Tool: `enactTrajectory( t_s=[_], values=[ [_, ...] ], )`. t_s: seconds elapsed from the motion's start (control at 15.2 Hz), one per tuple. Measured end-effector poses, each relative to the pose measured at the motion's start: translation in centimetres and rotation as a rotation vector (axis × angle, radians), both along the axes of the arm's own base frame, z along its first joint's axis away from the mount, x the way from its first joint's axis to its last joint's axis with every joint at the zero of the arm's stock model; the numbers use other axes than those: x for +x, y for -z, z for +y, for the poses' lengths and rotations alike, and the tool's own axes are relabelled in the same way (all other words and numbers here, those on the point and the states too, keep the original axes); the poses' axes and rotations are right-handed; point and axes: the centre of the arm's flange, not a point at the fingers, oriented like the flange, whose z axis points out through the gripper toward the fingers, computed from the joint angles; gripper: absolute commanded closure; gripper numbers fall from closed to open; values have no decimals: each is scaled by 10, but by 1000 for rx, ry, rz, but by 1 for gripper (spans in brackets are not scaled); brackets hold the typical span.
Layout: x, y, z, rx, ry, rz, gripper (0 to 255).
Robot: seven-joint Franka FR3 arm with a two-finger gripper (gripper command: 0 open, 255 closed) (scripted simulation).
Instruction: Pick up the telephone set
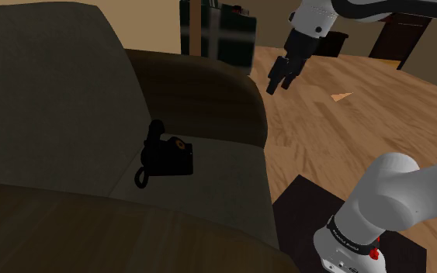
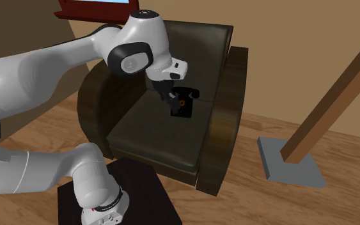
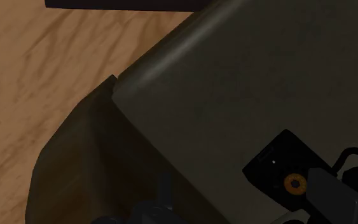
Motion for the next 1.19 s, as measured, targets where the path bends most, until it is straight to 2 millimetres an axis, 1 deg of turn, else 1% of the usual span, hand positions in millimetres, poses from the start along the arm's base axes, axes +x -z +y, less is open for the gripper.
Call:
enactTrajectory(
  t_s=[0.07, 0.2, 0.33, 0.4, 0.46, 0.66, 0.86, 1.19],
  values=[
    [0, 0, 0, 0, 0, 0, 0],
    [11, 4, 13, -1, 18, 6, 0],
    [24, 8, 33, -2, 46, 16, 0],
    [30, 15, 44, -3, 62, 21, 0],
    [40, 20, 53, -3, 77, 26, 0],
    [66, 28, 84, -5, 125, 41, 0],
    [87, 39, 115, -7, 173, 57, 0],
    [136, 63, 161, -9, 252, 82, 0]
  ],
)
